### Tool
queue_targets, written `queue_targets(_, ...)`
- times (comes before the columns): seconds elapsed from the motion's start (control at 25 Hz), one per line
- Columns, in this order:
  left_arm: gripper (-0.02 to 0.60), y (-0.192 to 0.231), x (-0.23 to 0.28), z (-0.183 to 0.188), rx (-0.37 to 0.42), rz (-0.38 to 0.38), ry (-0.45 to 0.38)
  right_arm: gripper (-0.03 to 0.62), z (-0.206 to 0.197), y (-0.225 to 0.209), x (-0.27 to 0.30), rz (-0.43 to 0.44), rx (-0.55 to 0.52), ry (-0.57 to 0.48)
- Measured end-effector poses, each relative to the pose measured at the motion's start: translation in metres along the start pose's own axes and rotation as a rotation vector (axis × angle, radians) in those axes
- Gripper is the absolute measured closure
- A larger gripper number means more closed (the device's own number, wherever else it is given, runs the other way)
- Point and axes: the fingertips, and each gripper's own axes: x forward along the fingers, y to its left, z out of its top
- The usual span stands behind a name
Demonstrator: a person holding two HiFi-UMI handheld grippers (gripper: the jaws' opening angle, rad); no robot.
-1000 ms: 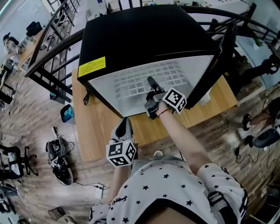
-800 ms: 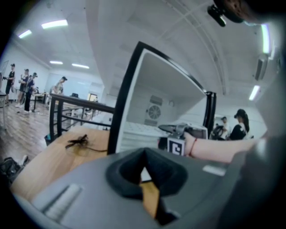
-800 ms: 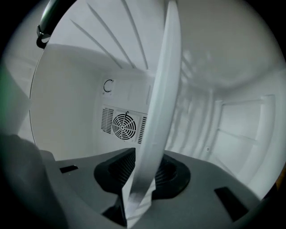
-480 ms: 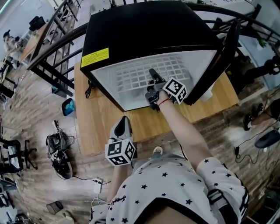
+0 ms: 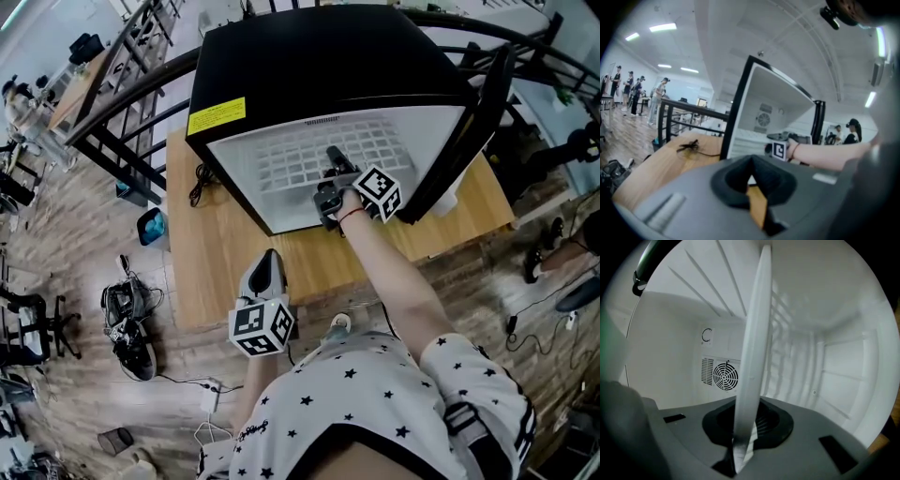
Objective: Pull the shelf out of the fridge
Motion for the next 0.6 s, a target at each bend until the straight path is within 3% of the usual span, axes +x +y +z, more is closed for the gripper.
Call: queue_targets(0.6,0.575,0.010,-0.035,-0.013,-0.031,0.029,0.015,0.549,-0.010,0.003,-0.025,0.017,0.022,-0.022)
